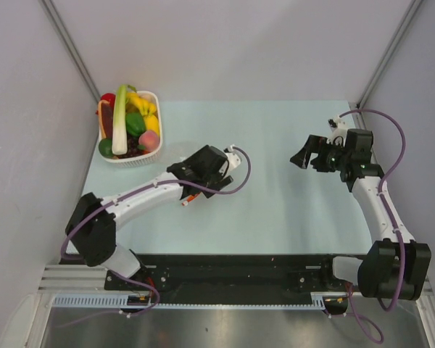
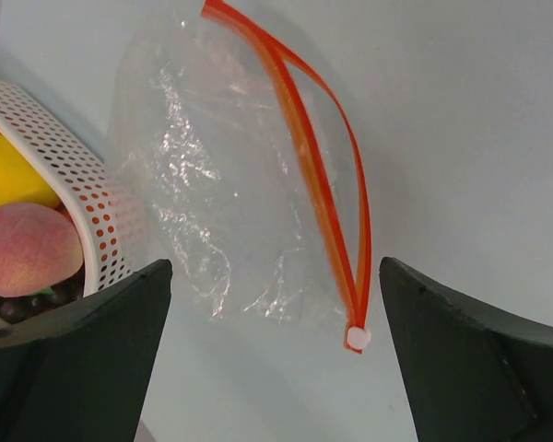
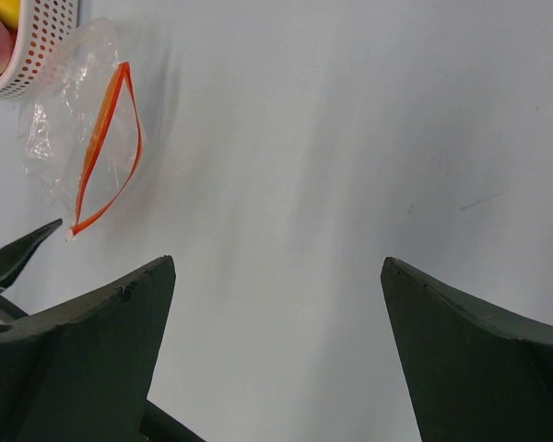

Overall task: Place the food in the zip-top bag and seal the zipper
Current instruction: Open the zipper of the food storage bag at the center of the board.

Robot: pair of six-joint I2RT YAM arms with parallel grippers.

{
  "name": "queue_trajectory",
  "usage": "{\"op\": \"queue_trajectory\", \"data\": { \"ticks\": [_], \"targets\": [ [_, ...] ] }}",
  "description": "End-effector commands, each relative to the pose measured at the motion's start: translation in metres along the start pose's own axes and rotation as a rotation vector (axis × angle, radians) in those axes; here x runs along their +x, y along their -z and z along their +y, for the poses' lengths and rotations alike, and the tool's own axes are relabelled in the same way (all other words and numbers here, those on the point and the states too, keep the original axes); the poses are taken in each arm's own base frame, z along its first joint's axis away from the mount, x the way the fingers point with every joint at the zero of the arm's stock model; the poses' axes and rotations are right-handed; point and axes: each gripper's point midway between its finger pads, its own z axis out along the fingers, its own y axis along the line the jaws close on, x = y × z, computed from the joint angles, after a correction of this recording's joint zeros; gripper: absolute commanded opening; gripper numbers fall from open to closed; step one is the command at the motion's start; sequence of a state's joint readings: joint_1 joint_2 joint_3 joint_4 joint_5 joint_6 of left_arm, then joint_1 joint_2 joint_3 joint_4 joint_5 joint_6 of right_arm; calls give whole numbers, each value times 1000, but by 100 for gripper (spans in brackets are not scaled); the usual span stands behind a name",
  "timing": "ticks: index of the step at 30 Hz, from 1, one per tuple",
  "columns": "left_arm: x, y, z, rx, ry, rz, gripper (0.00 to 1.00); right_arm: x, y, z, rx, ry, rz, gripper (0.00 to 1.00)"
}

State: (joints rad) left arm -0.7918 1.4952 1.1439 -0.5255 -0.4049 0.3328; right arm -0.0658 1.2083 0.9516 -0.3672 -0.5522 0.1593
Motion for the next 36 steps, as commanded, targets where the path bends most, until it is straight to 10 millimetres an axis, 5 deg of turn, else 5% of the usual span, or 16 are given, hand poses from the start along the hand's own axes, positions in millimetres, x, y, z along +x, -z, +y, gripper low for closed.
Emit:
{"op": "queue_trajectory", "data": {
  "ticks": [1, 8, 15, 18, 21, 24, 27, 30, 36],
  "targets": [
    [-10, -14, -7, -93, -11, -13, 96, -6, -4, 4, -28, -8, -20, 100],
    [-1, -46, -13, -169, -40, 35, 89, -4, -9, 3, -43, -62, -6, 100],
    [11, -60, -6, -224, -61, 84, 69, 0, -14, 5, -67, -108, 14, 100],
    [19, -68, -1, -219, -43, 127, 57, 2, -17, 7, -86, -130, 26, 100],
    [20, -70, 9, -196, 25, 141, 34, 4, -19, 8, -89, -153, 39, 100],
    [11, -57, 15, -118, 106, 114, 16, 3, -21, 9, -84, -169, 44, 100],
    [-20, -27, 16, -11, 204, 5, 0, 0, -24, 14, -76, -168, 38, 98],
    [-60, 7, 20, 84, 294, -124, 0, -10, -25, 31, -111, -156, 24, 99],
    [-99, 37, 23, 173, 429, -214, 0, -21, -29, 98, -250, -111, 42, 100]
  ]
}}
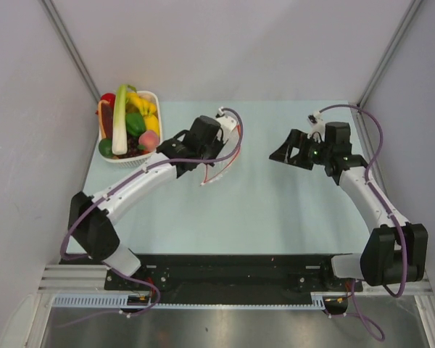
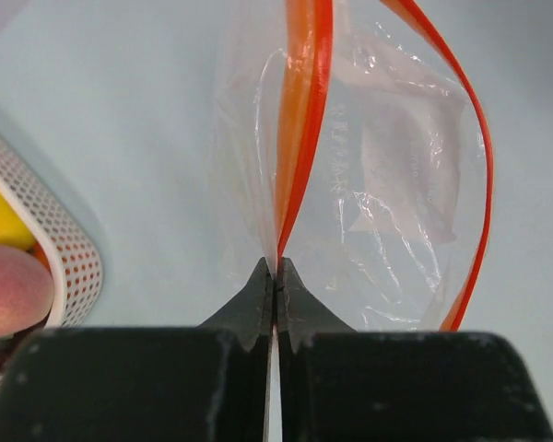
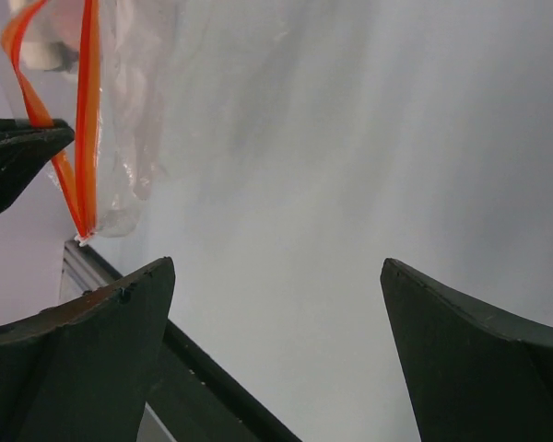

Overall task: Place the food in the zip-top bag and seal the zipper
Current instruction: Open the zipper of the food storage bag at the center of the board.

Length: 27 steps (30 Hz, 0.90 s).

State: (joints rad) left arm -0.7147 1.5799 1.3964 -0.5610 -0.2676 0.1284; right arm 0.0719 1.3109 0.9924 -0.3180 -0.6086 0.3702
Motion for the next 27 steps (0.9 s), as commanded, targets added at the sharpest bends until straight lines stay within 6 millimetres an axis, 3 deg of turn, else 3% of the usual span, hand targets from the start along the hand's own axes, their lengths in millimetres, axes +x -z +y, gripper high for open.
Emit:
{"op": "queue_trajectory", "data": {
  "ticks": [1, 7, 14, 20, 25, 26, 27],
  "targets": [
    [-35, 28, -19, 130, 170, -74, 0, -28, -2, 57, -126, 45, -44, 100],
    [-50, 27, -21, 130, 278, -82, 0, -30, 8, 100, -236, 82, -58, 100],
    [-70, 31, -35, 205, 388, -124, 0, -21, -19, 103, -212, 81, -7, 96],
    [-81, 32, -46, 269, 438, -125, 0, -18, -41, 124, -238, 112, 19, 73],
    [-74, 35, -43, 287, 468, -113, 0, -19, -48, 115, -176, 137, 17, 46],
    [-71, 34, -42, 292, 478, -107, 0, -17, -49, 111, -166, 134, 21, 40],
    [-64, 31, -38, 289, 490, -95, 0, -19, -46, 110, -159, 137, 8, 25]
  ]
}}
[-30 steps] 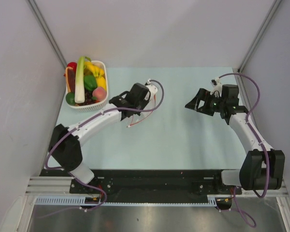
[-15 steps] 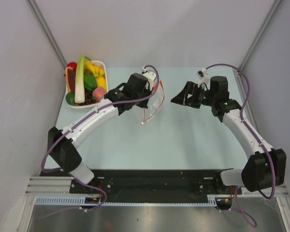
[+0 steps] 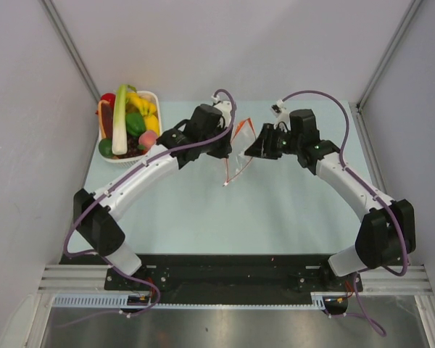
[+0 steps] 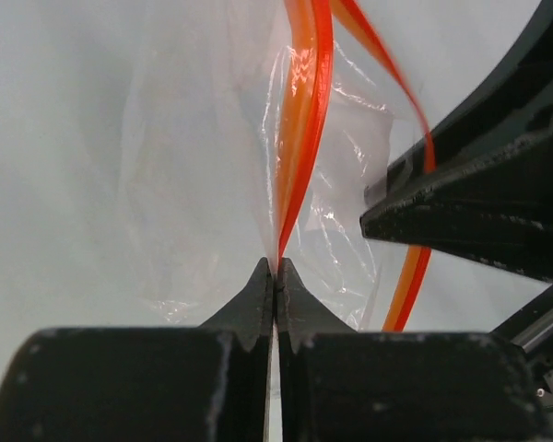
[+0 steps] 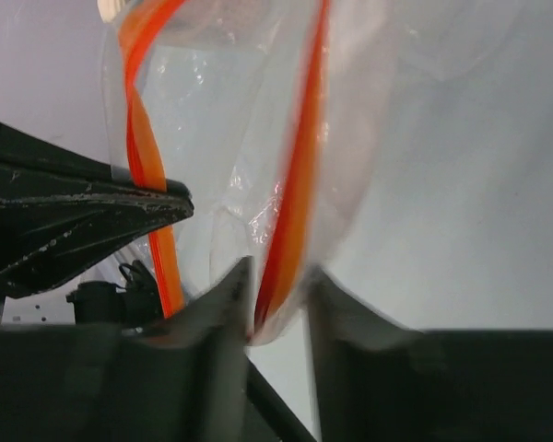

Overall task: Place the food in the zip-top bag and seal the zipper
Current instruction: Open the zipper of the food storage bag at the center of the board, then pick up the fake fruit from the bin.

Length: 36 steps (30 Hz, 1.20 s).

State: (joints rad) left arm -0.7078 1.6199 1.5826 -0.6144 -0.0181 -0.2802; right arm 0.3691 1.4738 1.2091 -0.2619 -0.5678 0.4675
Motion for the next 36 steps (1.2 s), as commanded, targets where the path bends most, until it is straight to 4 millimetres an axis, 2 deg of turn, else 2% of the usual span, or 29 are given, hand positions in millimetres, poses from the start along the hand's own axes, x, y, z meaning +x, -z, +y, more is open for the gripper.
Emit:
{"op": "queue_trajectory", "data": {
  "ticks": [1, 2, 3, 5, 6, 7, 8, 10, 14, 16, 18, 20, 21, 22, 23, 24, 25, 27, 28, 30, 31, 34, 35, 36],
  "targets": [
    [-6, 12, 6, 44, 76, -27, 0, -25, 11, 0, 40, 48, -83, 21],
    [-4, 15, 6, 64, 90, -26, 0, -25, 13, -2, 45, 46, -83, 18],
    [2, 12, 17, 55, 114, -17, 0, -24, 15, -4, 46, 45, -79, 9],
    [1, 20, 23, 89, 138, -37, 0, -28, 25, -11, 66, 40, -87, 3],
    [12, 17, 37, 70, 158, -19, 0, -29, 29, -14, 72, 41, -88, 0],
    [13, 19, 43, 65, 165, -26, 0, -34, 37, -19, 89, 46, -102, 0],
    [11, 24, 46, 73, 157, -48, 0, -30, 41, -25, 106, 38, -85, 0],
    [21, 23, 58, 68, 160, -41, 0, -27, 48, -27, 107, 52, -74, 0],
    [28, 20, 48, 139, 143, -22, 7, 1, 41, -11, 41, 65, 27, 0],
    [30, 18, 43, 166, 145, -4, 9, 7, 37, -4, 19, 81, 44, 0],
    [35, 14, 38, 202, 133, 31, 17, 12, 33, 4, 1, 90, 58, 0],
    [35, 15, 37, 216, 104, 39, 32, 11, 32, 5, 1, 79, 53, 0],
    [33, 19, 35, 224, 90, 32, 42, 10, 32, 5, 2, 80, 48, 0],
    [32, 21, 38, 218, 66, 26, 66, 9, 32, 2, 16, 78, 43, 0],
    [27, 25, 39, 212, 50, 12, 74, 9, 32, 2, 21, 79, 41, 0],
    [21, 31, 45, 180, 35, -13, 82, 9, 33, 2, 24, 73, 37, 0],
    [22, 35, 49, 162, 5, -10, 99, 9, 33, 2, 28, 72, 32, 0],
    [15, 46, 59, 145, -28, -18, 100, 11, 32, -1, 37, 42, 32, 0],
    [18, 54, 66, 156, -44, 5, 100, 11, 31, -3, 46, 39, 22, 0],
    [7, 66, 80, 140, -32, -24, 100, 10, 30, -5, 60, 24, 18, 0],
    [-3, 79, 99, 119, -4, -69, 100, 9, 32, -5, 72, 12, 15, 0],
    [-22, 98, 135, 38, -2, -141, 100, -3, 38, -2, 104, 9, -5, 0],
    [-33, 106, 160, -54, -18, -170, 99, -7, 41, -1, 117, 11, -17, 0],
    [-35, 108, 171, -105, -40, -172, 100, -14, 45, 1, 129, 9, -33, 0]
  ]
}}
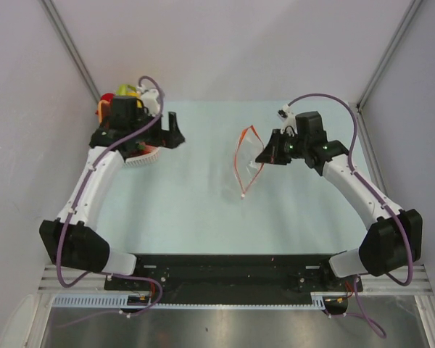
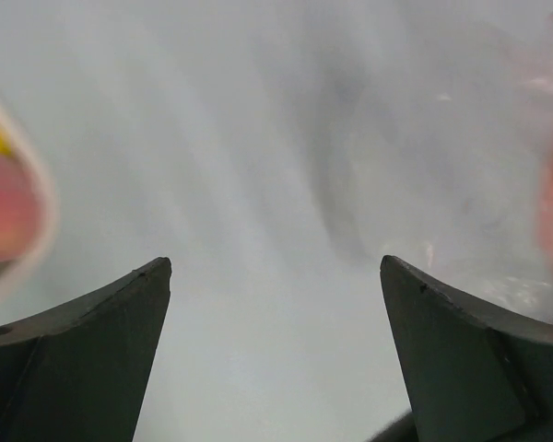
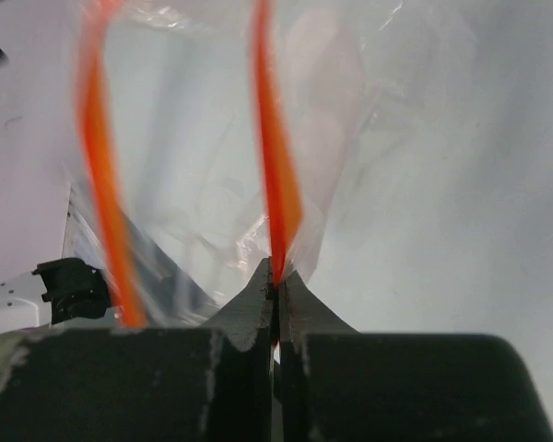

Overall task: Place the food in the zip-top bag and seal the zipper
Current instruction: Pick up the fake fruit from the bin.

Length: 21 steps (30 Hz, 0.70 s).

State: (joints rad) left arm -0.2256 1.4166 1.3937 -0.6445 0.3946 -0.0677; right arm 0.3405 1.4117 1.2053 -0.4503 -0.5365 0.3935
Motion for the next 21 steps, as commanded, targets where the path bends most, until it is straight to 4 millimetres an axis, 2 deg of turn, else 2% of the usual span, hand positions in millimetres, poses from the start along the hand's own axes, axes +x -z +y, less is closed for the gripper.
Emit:
{"op": "queue_trajectory", "data": {
  "ticks": [1, 2, 4, 6, 7, 8, 14, 17, 21],
  "targets": [
    [-51, 44, 49, -202, -164, -139, 100, -33, 27, 11, 58, -6, -104, 0],
    [-52, 44, 68, -291, -169, -128, 100, -33, 29, 10, 69, -22, -104, 0],
    [-49, 43, 92, -379, -153, -105, 100, -32, 31, 6, 92, -44, -106, 0],
    [-39, 33, 109, -419, -111, -72, 99, -30, 30, 6, 100, -65, -113, 0],
    [-42, 30, 115, -436, -91, -91, 100, -33, 29, 4, 113, -77, -123, 0],
    [-33, 24, 124, -467, -78, -79, 100, -32, 27, 5, 117, -92, -120, 0],
    [-30, -3, 158, -575, -18, -77, 100, -36, 17, -5, 210, -165, -129, 0],
    [-23, -16, 174, -618, 4, -41, 100, -33, 4, -9, 230, -193, -113, 0],
    [-14, -28, 185, -645, 19, -6, 100, -31, -13, -9, 228, -198, -80, 0]
  ]
}}
